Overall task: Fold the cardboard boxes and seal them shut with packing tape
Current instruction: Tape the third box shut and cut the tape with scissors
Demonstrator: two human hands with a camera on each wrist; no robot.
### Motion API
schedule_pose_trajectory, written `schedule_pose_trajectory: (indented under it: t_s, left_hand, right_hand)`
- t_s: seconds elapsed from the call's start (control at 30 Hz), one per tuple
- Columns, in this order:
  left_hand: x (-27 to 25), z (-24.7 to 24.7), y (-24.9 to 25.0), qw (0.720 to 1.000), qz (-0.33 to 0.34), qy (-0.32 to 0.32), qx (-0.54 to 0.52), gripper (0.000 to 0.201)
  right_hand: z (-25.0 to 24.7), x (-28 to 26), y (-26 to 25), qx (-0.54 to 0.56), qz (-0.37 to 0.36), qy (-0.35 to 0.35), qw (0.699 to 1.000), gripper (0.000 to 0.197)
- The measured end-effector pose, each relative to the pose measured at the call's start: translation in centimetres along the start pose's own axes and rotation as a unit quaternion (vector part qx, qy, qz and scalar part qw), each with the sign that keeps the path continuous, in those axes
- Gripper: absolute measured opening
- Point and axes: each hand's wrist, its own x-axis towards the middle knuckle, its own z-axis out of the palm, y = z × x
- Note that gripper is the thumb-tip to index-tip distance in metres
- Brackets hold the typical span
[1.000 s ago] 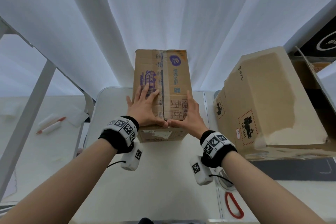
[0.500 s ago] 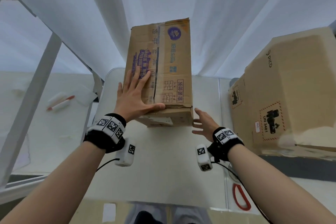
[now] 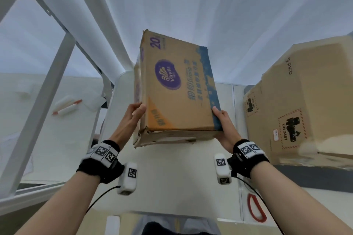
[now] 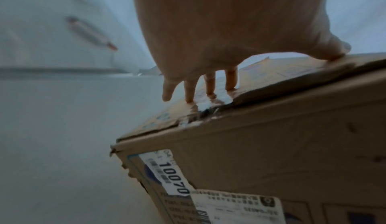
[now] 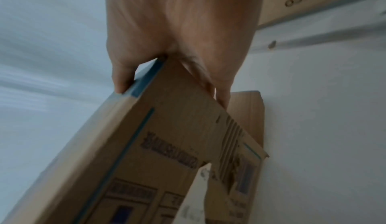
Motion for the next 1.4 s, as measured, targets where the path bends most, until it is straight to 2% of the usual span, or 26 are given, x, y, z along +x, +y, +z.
schedule_pose_trajectory:
  t_s: [0.07,0.13,0.27,0.33,0.43,0.53,0.6,0.73,0.77,0.87,0.93,1.03,1.13,1.2,1.23,1.27,1.33,1.37,1.4]
  left_hand:
    - [0.1,0.4,-1.7,0.997,-0.046,-0.026,-0.047,0.084]
    - [0.5,0.5,-2.5,0.991,-0.069,-0.063,-0.100,0.087]
    - [1.4,0.1,-1.7,0.966,-0.063,-0.078,-0.238,0.071]
    - [1.8,-0.6,-1.2,0.960,-0.065,-0.065,-0.265,0.061]
    - [2.7,-2.2,-1.9,0.972,-0.103,0.005,-0.213,0.036]
    - [3.2,-3.5,-3.9,0.985,-0.136,0.037,-0.100,0.021]
    - [3.2,-3.9,-5.3,0.981,-0.162,0.057,-0.090,0.024]
    - [3.1,-3.9,-6.0,0.976,-0.192,0.067,-0.080,0.049]
    - [2.9,-3.9,-5.8,0.977,-0.192,0.059,-0.077,0.047]
    - [1.9,-4.2,-4.6,0.982,-0.152,0.041,-0.101,0.021]
    - [1.6,-4.4,-2.9,0.985,-0.122,0.043,-0.117,0.027]
    - [1.5,-4.8,0.8,0.990,-0.096,0.049,-0.092,0.047]
    - [1.5,-4.9,3.6,0.998,-0.035,0.048,-0.037,0.062]
    - [1.5,-4.6,4.8,0.998,0.018,0.066,0.016,0.083]
    - [1.3,-4.2,5.4,0.995,0.045,0.064,0.054,0.094]
    - [1.3,-3.8,5.7,0.992,0.065,0.056,0.094,0.107]
    - [1.1,-2.7,6.2,0.981,0.076,0.030,0.178,0.128]
    - [0.7,-2.2,6.2,0.975,0.063,0.015,0.214,0.132]
    - [0.4,-1.7,5.9,0.969,0.046,0.004,0.241,0.134]
  right_hand:
    - [-0.2,-0.9,-1.0,-0.030,-0.036,0.008,0.999,0.039]
    - [0.1,-1.9,-2.5,-0.064,-0.077,0.028,0.995,0.046]
    - [2.2,-4.3,-5.2,-0.120,-0.190,0.084,0.971,0.050]
    - [3.8,-5.5,-6.0,-0.145,-0.241,0.068,0.957,0.047]
    - [6.1,-6.7,-6.2,-0.200,-0.277,0.037,0.939,0.038]
    - [8.8,-7.1,-5.9,-0.283,-0.337,0.025,0.898,0.030]
    - [10.8,-7.0,-5.4,-0.321,-0.352,-0.002,0.879,0.028]
    - [13.5,-7.4,-3.7,-0.371,-0.300,-0.078,0.876,0.029]
    - [13.9,-7.5,-3.4,-0.371,-0.293,-0.086,0.877,0.027]
    - [15.3,-8.5,-4.1,-0.371,-0.282,-0.104,0.879,0.024]
    - [16.5,-9.5,-5.4,-0.364,-0.318,-0.114,0.868,0.022]
    - [17.8,-11.2,-7.9,-0.296,-0.412,-0.078,0.858,0.018]
    - [17.4,-11.2,-9.5,-0.273,-0.470,0.049,0.838,0.016]
    - [16.1,-9.9,-9.9,-0.315,-0.450,0.146,0.823,0.022]
    - [15.3,-9.3,-10.1,-0.338,-0.411,0.171,0.829,0.038]
    - [14.4,-8.7,-10.1,-0.351,-0.353,0.164,0.852,0.056]
    - [13.2,-7.8,-9.5,-0.330,-0.216,0.077,0.916,0.087]
    - [12.9,-7.5,-8.8,-0.315,-0.153,0.028,0.936,0.099]
    - [12.8,-7.2,-8.1,-0.322,-0.109,-0.003,0.941,0.109]
